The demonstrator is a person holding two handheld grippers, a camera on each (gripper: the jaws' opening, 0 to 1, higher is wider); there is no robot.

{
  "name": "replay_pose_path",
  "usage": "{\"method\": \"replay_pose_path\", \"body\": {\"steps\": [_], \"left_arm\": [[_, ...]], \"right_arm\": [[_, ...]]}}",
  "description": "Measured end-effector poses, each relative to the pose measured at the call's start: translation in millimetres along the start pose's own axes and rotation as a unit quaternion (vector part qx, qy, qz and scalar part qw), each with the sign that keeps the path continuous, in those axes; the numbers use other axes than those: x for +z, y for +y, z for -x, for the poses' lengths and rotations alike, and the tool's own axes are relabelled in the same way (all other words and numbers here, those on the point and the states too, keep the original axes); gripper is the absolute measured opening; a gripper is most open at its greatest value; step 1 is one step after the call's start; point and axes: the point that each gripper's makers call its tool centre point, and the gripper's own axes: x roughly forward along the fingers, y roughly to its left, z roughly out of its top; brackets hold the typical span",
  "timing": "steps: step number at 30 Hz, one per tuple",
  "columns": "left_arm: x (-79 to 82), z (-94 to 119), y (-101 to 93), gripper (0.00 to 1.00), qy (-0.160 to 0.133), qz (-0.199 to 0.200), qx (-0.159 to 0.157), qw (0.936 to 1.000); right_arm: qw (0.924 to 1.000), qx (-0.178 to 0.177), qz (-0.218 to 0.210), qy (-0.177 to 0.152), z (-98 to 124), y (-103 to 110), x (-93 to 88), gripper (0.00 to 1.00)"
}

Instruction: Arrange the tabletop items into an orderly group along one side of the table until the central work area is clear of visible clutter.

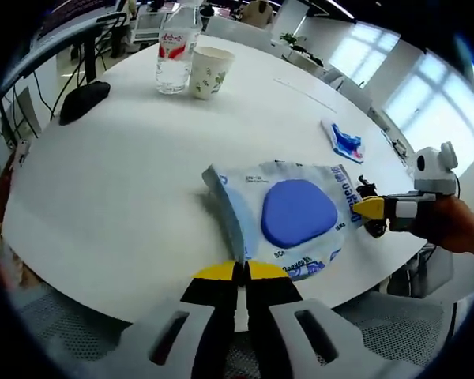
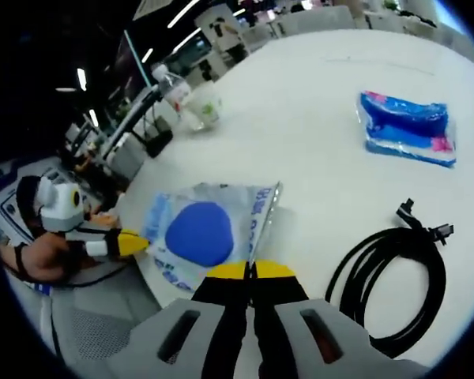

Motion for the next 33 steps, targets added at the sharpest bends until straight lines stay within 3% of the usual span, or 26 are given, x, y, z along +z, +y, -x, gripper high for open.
{"method": "replay_pose_path", "body": {"steps": [12,24,33], "left_arm": [[34.1,-11,-12.4,0.0,-0.012,-0.031,-0.02,0.9993],[95.9,-37,-18.6,0.0,-0.031,-0.055,-0.034,0.9974],[135.6,-59,-19.1,0.0,-0.05,-0.048,-0.036,0.9969]], "right_arm": [[0.9995,-0.009,-0.006,-0.029,11,-12,20.3,0.0],[0.9987,-0.028,-0.002,-0.043,10,-29,52.9,0.0],[0.9978,-0.038,0.012,-0.054,2,-49,95.0,0.0]]}}
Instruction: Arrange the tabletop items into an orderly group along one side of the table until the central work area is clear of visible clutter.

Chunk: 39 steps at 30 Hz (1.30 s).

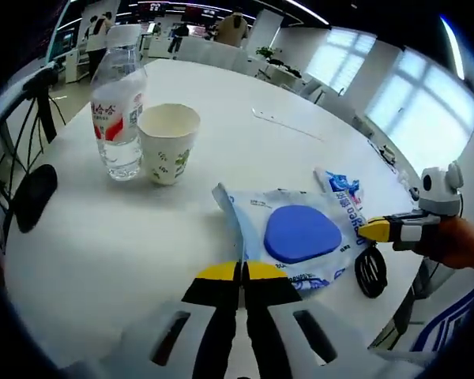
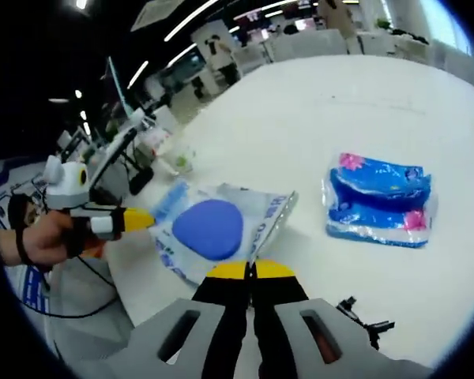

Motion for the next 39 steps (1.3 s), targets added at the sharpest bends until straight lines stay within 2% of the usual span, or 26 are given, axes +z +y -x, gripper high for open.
{"method": "replay_pose_path", "body": {"steps": [9,12,16,25,31,39], "left_arm": [[32.7,-24,0.1,0.0,-0.018,0.019,0.002,0.9997],[43.1,-30,2.0,0.0,-0.029,0.035,0.004,0.999],[48.9,-39,9.2,0.0,-0.033,0.057,0.01,0.9977],[49.8,-51,28.3,0.0,-0.037,0.108,0.034,0.9928],[48.0,-54,38.2,0.01,-0.036,0.122,0.048,0.9908],[45.6,-57,43.5,0.02,-0.033,0.138,0.056,0.9883]], "right_arm": [[0.9998,-0.016,-0.004,-0.01,-17,-22,30.9,0.0],[0.9997,-0.02,-0.011,-0.011,-22,-28,35.4,0.0],[0.9995,-0.022,-0.019,-0.01,-31,-32,35.9,0.0],[0.9988,-0.029,-0.04,-0.001,-52,-32,35.9,0.0],[0.9993,-0.028,-0.025,0.004,-64,-32,37.2,0.0],[0.9985,-0.039,-0.037,0.009,-68,-39,34.4,0.02]]}}
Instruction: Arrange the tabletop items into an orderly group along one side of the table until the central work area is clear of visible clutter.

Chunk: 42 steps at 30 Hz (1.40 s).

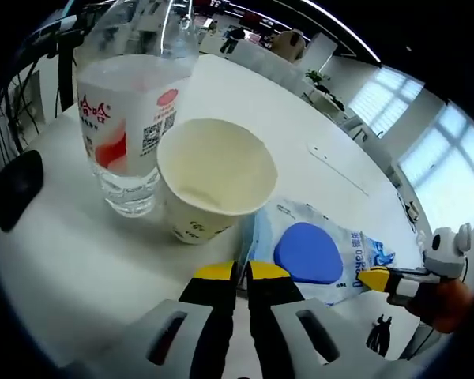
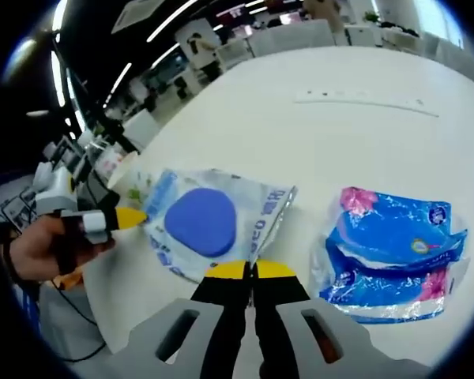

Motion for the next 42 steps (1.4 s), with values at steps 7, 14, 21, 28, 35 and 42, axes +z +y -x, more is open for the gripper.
{"method": "replay_pose_path", "body": {"steps": [7,14,21,28,35,42], "left_arm": [[3.2,0,1.0,0.03,-0.008,0.021,-0.005,0.9997],[6.7,6,3.2,0.04,-0.019,0.03,-0.01,0.9993],[0.3,12,6.6,0.1,-0.016,0.029,-0.015,0.9993],[-9.1,14,9.3,0.07,-0.009,0.032,-0.012,0.9994],[-11.6,16,7.2,0.05,-0.005,0.035,-0.013,0.9993],[-19.9,24,9.2,0.06,-0.003,0.031,-0.013,0.9994]], "right_arm": [[0.9999,-0.011,0.005,-0.001,3,-7,0.6,0.07],[0.9998,-0.018,0.004,-0.008,9,-11,-1.6,0.11],[0.9997,-0.018,-0.001,-0.015,18,-7,-6.2,0.1],[0.9997,-0.007,-0.017,-0.019,17,-3,-8.4,0.02],[0.9994,-0.009,-0.027,-0.022,11,-2,-1.9,0.0],[0.9992,-0.012,-0.032,-0.022,13,-5,-5.4,0.01]]}}
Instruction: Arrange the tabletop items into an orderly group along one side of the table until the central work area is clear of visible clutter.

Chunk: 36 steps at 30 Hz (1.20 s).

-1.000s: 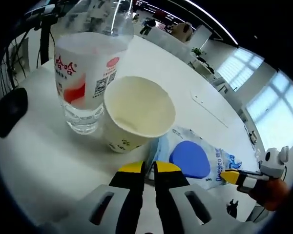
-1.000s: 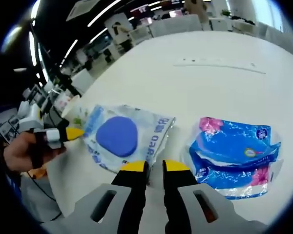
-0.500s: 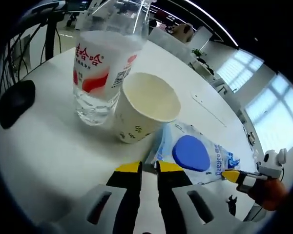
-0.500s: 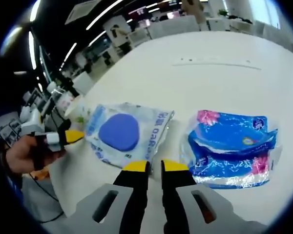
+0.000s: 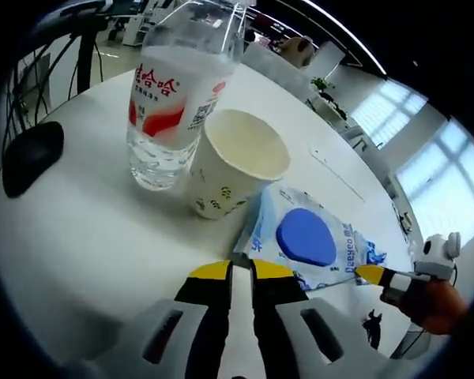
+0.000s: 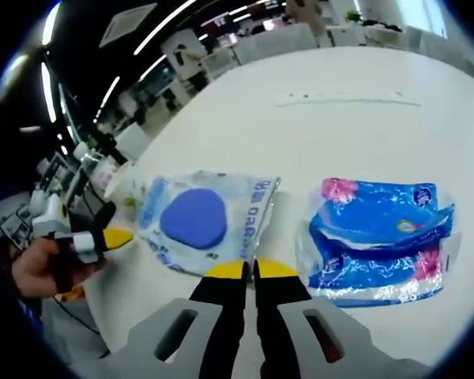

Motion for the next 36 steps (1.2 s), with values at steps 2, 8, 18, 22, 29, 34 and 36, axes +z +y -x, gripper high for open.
{"method": "replay_pose_path", "body": {"steps": [2,8,18,22,29,34,36], "left_arm": [[-3.9,2,-1.2,0.06,0.0,-0.001,0.0,1.0],[-17.6,5,-14.6,0.07,0.007,-0.013,-0.009,0.9998],[-33.3,8,-49.3,0.07,0.009,-0.034,-0.035,0.9988],[-43.1,9,-61.6,0.07,0.016,-0.044,-0.047,0.9978],[-56.9,12,-71.7,0.11,0.028,-0.087,-0.062,0.9939],[-70.2,15,-83.7,0.16,0.042,-0.137,-0.083,0.9861],[-77.9,17,-92.6,0.17,0.047,-0.166,-0.092,0.9808]], "right_arm": [[1.0,0.001,-0.001,-0.001,1,0,-1.8,0.02],[0.9999,-0.003,-0.007,-0.007,11,-7,-6.1,0.05],[0.9987,-0.018,-0.034,-0.033,48,-35,-16.0,0.05],[0.9975,-0.04,-0.034,-0.048,67,-54,-17.9,0.04],[0.9893,-0.115,-0.051,-0.073,94,-106,-13.9,0.05],[0.9838,-0.15,-0.067,-0.073,106,-133,-13.2,0.12],[0.983,-0.15,-0.076,-0.074,106,-138,-12.2,0.14]]}}
